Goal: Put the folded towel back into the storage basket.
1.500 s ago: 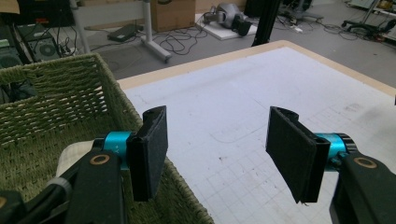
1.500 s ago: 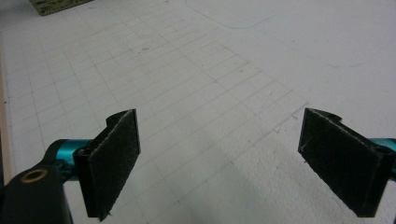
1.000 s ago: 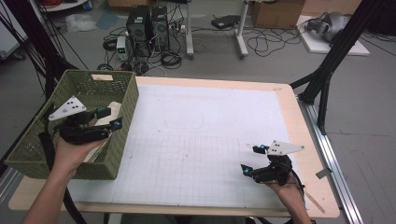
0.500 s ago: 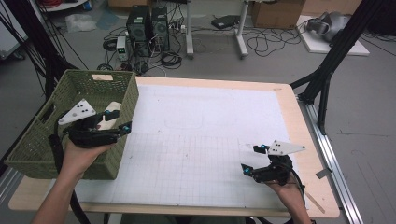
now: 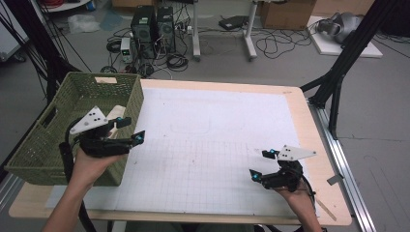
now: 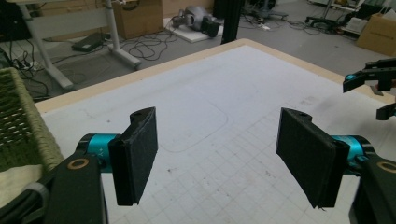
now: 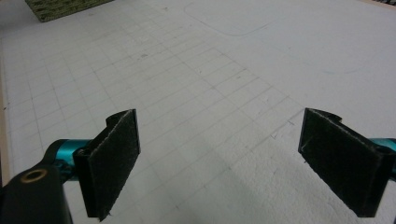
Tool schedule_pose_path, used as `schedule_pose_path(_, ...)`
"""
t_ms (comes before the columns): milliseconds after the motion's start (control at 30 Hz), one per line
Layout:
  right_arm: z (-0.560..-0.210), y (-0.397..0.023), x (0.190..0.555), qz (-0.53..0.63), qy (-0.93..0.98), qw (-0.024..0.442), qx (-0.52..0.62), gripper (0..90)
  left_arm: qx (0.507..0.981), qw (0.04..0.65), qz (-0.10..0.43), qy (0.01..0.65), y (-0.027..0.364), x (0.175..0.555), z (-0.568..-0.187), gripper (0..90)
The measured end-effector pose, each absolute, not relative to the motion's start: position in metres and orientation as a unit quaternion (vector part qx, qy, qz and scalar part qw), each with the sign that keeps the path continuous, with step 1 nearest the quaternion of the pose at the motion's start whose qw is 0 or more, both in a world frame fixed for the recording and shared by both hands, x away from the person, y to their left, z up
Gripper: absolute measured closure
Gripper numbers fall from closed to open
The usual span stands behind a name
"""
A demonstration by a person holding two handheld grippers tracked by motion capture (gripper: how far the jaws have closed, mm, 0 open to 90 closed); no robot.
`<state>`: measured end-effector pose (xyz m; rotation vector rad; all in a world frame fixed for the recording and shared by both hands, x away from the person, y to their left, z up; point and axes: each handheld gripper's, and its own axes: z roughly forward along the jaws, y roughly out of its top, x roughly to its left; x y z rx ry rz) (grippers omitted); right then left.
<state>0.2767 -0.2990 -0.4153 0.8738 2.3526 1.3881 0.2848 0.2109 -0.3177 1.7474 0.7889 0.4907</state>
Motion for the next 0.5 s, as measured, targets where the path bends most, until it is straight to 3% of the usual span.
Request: schedule_pose_path(500, -0.415, -0.299, 0.276, 0.482, 0.811, 0.137, 0.301, 12.1, 0.749, 0.550, 0.196, 0.313, 0.184, 0.280, -0.331, 29.4)
